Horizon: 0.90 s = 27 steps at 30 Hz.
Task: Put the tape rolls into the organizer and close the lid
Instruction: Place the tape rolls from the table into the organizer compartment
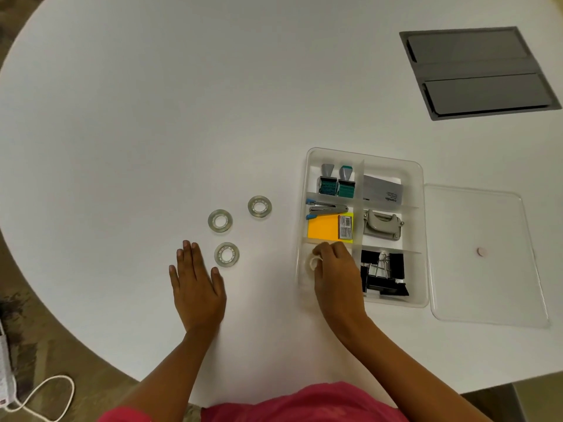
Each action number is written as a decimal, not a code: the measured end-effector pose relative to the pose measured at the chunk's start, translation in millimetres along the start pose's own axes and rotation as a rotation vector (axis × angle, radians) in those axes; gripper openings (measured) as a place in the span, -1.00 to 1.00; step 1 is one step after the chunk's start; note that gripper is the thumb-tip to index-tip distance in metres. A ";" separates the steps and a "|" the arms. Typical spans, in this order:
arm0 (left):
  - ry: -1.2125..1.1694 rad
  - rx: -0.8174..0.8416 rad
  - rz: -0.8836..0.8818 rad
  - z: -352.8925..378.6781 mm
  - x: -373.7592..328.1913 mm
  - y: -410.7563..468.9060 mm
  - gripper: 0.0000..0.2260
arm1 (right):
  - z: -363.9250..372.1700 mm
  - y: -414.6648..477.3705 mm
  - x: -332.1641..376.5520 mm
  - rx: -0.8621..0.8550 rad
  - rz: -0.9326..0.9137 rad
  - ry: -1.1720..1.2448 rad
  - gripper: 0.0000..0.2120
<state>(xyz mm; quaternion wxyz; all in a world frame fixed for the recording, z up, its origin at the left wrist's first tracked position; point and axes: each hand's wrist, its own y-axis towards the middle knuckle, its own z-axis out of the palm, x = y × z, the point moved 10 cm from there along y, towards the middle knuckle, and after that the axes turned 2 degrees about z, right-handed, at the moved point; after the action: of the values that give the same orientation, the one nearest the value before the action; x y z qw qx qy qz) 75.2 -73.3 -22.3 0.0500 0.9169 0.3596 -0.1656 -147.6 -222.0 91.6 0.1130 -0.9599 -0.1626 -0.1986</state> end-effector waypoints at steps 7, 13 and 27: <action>0.002 -0.003 -0.001 0.9 0.4 0.6 -0.47 | 29.2 12.9 93.0 0.083 -0.419 0.032 -0.64; 0.010 0.007 -0.008 3.4 3.4 0.4 -0.47 | 105.1 3.7 142.5 0.307 -0.672 -0.157 -0.55; 0.001 0.008 -0.007 3.1 3.4 -0.3 -0.47 | 86.7 1.1 143.7 0.159 -0.681 -0.067 -0.61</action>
<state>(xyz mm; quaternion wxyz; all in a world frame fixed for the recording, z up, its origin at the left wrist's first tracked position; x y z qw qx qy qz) 76.5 -71.6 -26.3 0.0456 0.9159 0.3623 -0.1669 7.5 -160.1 73.8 0.1091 -0.8447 -0.4922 -0.1798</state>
